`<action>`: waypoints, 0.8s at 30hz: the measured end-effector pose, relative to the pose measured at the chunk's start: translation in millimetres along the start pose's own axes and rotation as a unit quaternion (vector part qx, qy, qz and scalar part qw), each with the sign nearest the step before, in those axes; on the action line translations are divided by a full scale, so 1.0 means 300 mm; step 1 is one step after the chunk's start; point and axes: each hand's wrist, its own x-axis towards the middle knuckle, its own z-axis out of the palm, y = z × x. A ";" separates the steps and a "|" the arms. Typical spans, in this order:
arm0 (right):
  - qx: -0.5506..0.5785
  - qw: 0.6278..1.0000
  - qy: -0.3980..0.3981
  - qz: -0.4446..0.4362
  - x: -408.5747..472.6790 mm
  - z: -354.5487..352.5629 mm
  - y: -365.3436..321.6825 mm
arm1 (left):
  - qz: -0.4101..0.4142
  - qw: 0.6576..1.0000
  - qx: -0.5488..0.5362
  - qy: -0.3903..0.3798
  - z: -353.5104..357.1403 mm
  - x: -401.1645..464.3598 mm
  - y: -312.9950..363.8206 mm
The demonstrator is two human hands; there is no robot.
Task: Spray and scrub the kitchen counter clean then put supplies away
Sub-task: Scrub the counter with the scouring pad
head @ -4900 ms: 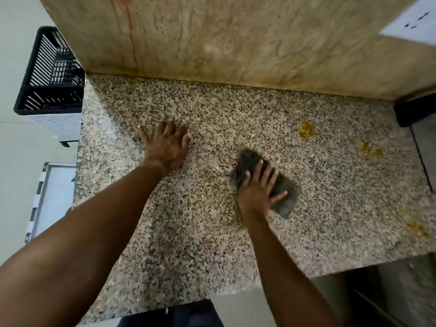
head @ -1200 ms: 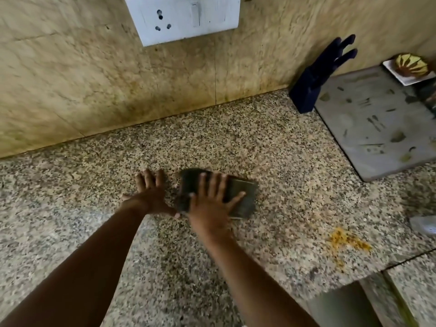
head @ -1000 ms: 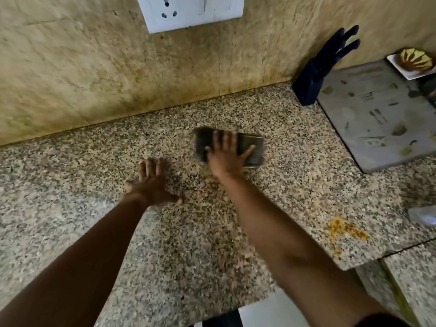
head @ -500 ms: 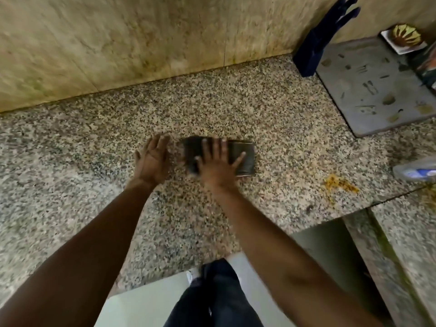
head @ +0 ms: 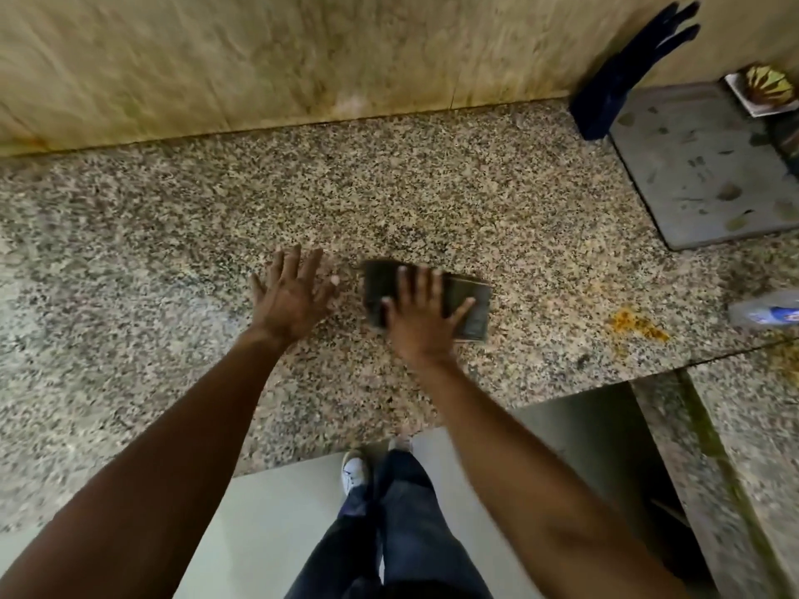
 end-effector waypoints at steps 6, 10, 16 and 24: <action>0.007 0.999 -0.003 0.052 -0.391 0.078 -0.027 | 0.001 0.995 0.074 -0.064 0.060 -0.148 -0.186; 0.010 0.992 -0.015 -0.124 -0.274 0.066 -0.214 | 0.000 0.998 0.050 -0.034 0.049 -0.132 -0.178; 0.031 0.989 0.035 0.139 -0.125 0.032 0.173 | -0.045 0.998 0.036 0.024 0.025 -0.126 -0.167; 0.038 0.998 -0.037 -0.027 -0.156 0.002 0.000 | -0.019 1.000 -0.009 -0.006 0.111 -0.007 0.137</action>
